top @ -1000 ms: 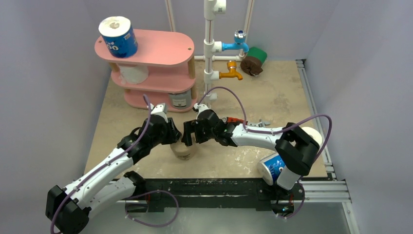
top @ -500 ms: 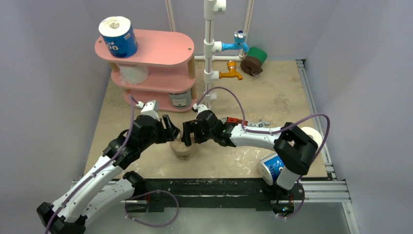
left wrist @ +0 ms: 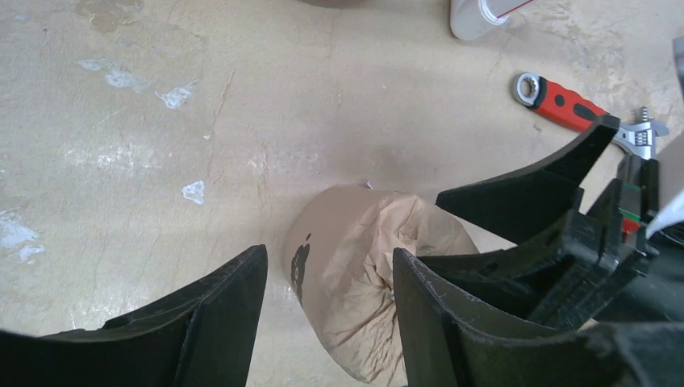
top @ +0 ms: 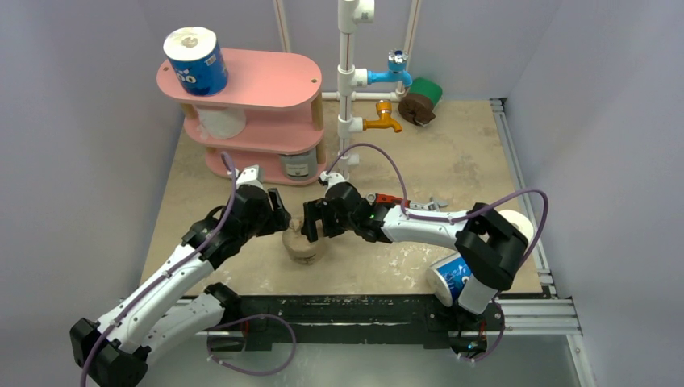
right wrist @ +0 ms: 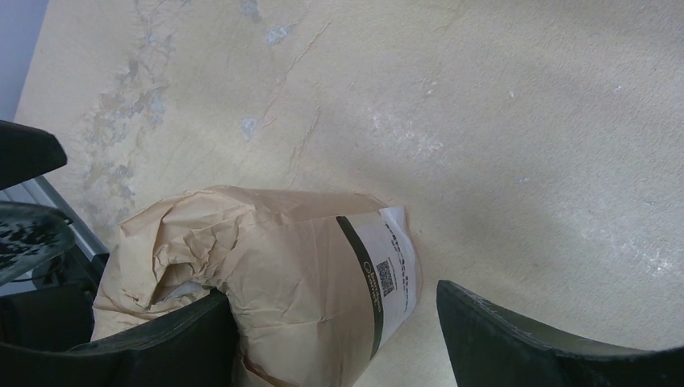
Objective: Place and organize the paper towels onto the shelf
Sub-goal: Adjust the paper towel at the center of the board.
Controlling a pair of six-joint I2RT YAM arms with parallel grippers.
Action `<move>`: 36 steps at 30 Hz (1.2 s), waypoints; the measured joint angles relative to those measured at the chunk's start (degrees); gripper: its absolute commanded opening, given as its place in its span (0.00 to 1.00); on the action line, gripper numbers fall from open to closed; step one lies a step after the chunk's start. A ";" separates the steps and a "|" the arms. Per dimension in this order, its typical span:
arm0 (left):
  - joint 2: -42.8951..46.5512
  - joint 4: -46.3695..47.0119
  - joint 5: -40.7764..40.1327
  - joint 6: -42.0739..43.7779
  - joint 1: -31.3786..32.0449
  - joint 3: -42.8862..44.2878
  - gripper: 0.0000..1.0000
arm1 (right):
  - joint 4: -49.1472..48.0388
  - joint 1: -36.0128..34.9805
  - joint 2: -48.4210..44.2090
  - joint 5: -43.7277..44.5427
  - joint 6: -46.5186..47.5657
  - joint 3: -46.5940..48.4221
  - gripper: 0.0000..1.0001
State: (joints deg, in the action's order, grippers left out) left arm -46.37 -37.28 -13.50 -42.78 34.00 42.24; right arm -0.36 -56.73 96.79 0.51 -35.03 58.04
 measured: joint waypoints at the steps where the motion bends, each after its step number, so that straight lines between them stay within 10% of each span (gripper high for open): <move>1: -0.70 0.13 -0.20 -0.09 -0.04 0.00 0.57 | 0.13 0.00 -0.09 0.02 0.11 0.00 0.84; 36: 2.34 6.60 10.62 -0.11 0.20 -7.58 0.39 | 4.68 -0.04 -2.62 0.17 1.03 0.13 0.90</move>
State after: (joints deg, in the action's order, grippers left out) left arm -44.03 -30.68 -2.87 -42.89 34.20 34.65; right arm 4.32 -56.77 94.17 0.69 -34.00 58.17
